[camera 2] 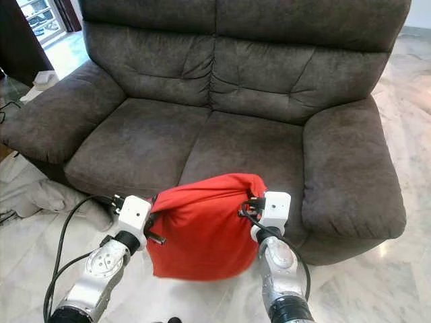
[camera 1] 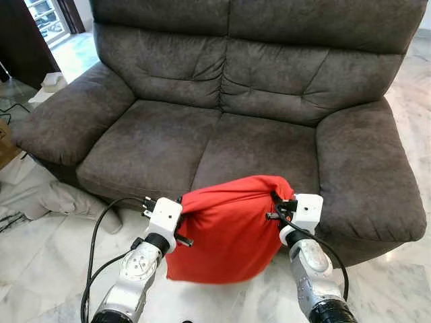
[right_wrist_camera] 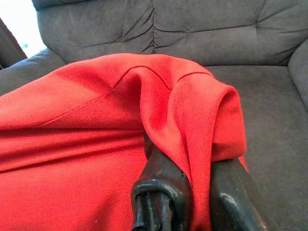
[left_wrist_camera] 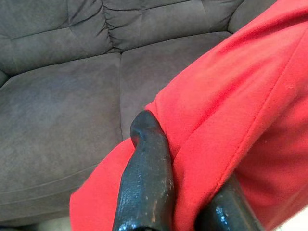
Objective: Move the pillow to the sofa from floor
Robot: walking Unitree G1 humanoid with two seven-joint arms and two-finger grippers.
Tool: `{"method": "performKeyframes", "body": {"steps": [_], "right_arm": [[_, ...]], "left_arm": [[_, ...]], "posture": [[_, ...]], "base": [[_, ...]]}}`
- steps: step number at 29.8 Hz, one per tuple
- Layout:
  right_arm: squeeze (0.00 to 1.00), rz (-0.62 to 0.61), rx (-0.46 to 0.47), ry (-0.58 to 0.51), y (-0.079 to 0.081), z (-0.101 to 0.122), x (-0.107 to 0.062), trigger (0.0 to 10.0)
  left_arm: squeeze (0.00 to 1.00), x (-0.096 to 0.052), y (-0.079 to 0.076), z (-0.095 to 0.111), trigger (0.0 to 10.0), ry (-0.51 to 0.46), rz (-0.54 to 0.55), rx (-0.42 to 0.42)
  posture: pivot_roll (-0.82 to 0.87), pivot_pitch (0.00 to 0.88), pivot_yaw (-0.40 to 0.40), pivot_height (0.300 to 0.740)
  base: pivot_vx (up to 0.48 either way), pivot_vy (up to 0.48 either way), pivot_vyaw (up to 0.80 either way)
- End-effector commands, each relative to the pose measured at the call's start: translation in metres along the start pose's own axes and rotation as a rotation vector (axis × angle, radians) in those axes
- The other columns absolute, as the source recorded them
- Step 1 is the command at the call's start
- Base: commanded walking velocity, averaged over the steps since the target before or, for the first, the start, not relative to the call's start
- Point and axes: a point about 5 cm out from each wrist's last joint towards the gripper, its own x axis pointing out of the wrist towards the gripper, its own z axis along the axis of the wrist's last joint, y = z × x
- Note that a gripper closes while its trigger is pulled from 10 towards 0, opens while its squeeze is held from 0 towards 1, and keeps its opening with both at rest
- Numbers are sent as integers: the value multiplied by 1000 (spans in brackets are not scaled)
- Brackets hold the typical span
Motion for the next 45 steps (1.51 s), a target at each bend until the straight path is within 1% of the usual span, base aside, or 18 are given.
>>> {"method": "performKeyframes", "body": {"steps": [1,9,13,18,23,31,39,43,45], "right_arm": [[0,-189,56,-64,-35,13,-3,10000],[0,-180,44,-50,-33,10,-5,10000],[0,-176,38,-45,-33,10,-4,10000],[0,-179,41,-40,-34,9,-5,10000],[0,-176,36,-38,-33,8,-6,10000],[0,-175,46,-36,-32,6,-6,10000],[0,-179,42,-42,-32,7,-6,10000],[0,-183,38,-74,-32,13,-5,10000],[0,-186,42,-107,-34,20,-4,10000]], "left_arm": [[0,-9,40,6,10000,-57,179,-9],[0,-15,41,4,10000,-48,186,-10],[0,-16,42,3,10000,-41,194,-12],[0,-16,41,3,10000,-42,196,-16],[0,-16,40,3,10000,-41,193,-18],[0,-17,38,3,10000,-41,188,-21],[0,-17,39,5,10000,-48,193,-17],[0,-14,41,12,10000,-69,192,4],[0,-11,41,20,10000,-90,190,28]], "posture": [[90,132,45,740],[101,147,42,740],[102,155,40,740],[101,159,40,740],[101,163,40,740],[106,165,41,740],[106,163,42,740],[107,162,43,740],[107,162,43,740]], "base": [[0,0,-800],[270,0,-800],[0,0,-800],[0,0,0],[0,0,-800],[0,0,0],[0,0,0],[0,0,0],[0,0,0]]}}
